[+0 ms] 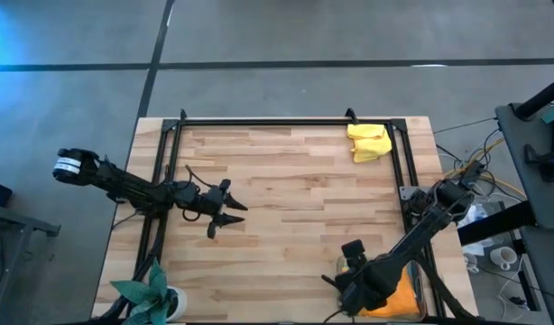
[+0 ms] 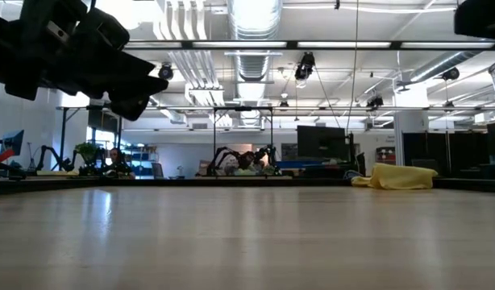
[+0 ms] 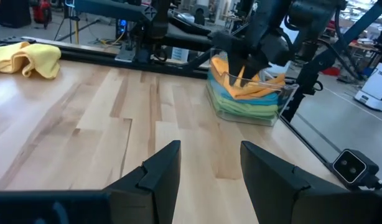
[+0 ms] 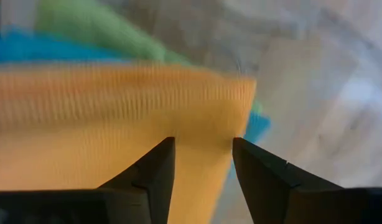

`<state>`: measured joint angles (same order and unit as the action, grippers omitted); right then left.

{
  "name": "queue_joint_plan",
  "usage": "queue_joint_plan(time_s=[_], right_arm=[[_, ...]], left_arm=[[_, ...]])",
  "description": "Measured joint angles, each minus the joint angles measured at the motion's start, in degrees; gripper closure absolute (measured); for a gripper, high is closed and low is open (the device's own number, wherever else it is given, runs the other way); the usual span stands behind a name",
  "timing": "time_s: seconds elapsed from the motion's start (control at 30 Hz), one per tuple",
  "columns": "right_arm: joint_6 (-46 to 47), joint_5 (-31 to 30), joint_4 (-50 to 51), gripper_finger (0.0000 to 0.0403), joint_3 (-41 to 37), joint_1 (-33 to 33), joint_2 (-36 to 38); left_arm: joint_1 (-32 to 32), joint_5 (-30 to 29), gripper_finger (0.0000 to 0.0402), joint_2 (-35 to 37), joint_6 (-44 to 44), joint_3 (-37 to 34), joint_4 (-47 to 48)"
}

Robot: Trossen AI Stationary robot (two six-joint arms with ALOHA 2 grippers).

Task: Fold microfiber towels
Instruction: Put the orange towel into the transparent bin

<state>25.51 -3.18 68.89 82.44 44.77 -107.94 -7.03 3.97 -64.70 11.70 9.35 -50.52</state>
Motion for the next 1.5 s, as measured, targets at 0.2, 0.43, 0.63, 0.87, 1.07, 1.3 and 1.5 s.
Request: queue_joint_plan(time_s=[0.2,0.43,0.63,0.87,1.07,1.3,1.5], right_arm=[[0.9,-0.5,-3.0,0.0243,-0.6,-0.2,0.0],[-6.0,-2.9,-3.3,0.0246,0.3,0.0,0.0],[-11.2,-3.4,-4.1,0.0262,-1.9,0.1,0.0],[-11.2,-2.8,-5.5,0.03,-4.0,0.1,0.0],[-6.3,-2.8,-5.8,0.0381,-4.0,0.1,0.0],[-3.7,-2.9,-3.8,0.0393,-2.2,0.4,0.0],[1.4,-3.1,2.6,0.0394,1.5,0.9,0.0]], left_arm=[[0.0,0.0,0.0249,0.0,-1.4,0.1,0.0],[0.0,-0.1,0.0249,-0.1,-1.6,0.1,0.0],[0.0,-0.1,0.0249,-0.1,-1.6,0.1,0.0],[0.0,-0.1,0.0249,-0.1,-1.6,0.1,0.0],[0.0,-0.1,0.0249,0.0,-1.6,0.1,0.0],[0.0,-0.1,0.0249,0.0,-1.5,0.1,0.0],[0.0,-0.2,0.0249,0.0,-1.5,0.1,0.0]])
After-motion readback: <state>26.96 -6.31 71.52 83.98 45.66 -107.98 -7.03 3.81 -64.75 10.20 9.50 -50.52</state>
